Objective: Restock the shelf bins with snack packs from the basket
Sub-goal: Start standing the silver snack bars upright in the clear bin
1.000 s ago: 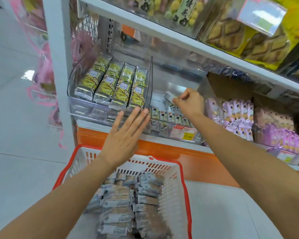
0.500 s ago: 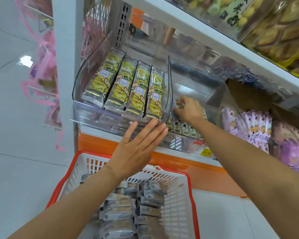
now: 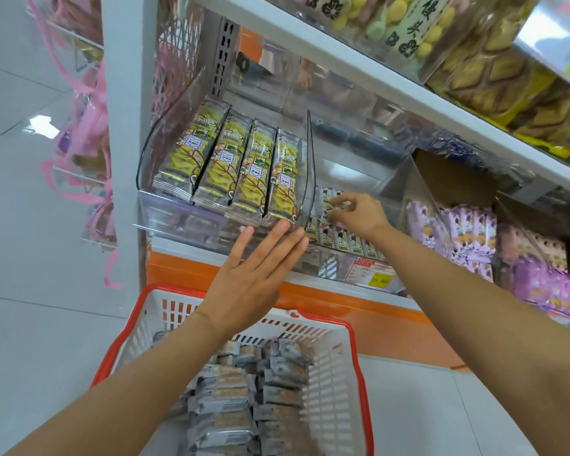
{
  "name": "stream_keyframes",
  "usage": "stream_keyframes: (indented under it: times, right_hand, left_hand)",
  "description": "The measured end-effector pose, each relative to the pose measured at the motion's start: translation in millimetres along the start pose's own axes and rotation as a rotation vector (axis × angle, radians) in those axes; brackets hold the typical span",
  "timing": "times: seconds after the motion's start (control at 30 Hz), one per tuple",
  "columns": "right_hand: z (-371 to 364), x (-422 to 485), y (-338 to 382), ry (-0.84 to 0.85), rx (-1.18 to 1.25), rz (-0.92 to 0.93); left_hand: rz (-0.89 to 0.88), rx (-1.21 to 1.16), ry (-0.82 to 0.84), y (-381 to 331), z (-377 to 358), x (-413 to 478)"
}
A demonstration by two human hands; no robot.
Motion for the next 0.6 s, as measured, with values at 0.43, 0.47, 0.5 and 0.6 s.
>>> stream_keyframes:
  times: [0.43,0.47,0.5,0.6]
  right_hand:
    - [44,-172,-3,-0.020,0.565,0.500]
    - [36,-180,-10,-0.008,0.578,0.497]
    - [25,-184,-19,0.005,0.591,0.482]
    - [-24,-191,-50,0.057,0.569,0.425]
  left_hand:
    - [-0.022,-0.106,0.183,-44,-2,-18]
    - [-0.025,-0.133,0.214,-48,-6,-21]
    - [-0.030,-0.159,0.259,-52,-13,-25]
    - [-0.032,-0.225,0.435,-60,-36,-38]
Point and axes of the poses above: each hand's wrist, its own x-axis towards the middle knuckle, its own z-axis out of the back of the hand, y = z × x, the point moved 9 cm from there along x, towards the middle knuckle, and after that the axes turned 15 degrees about -z, right-handed, at the moved point
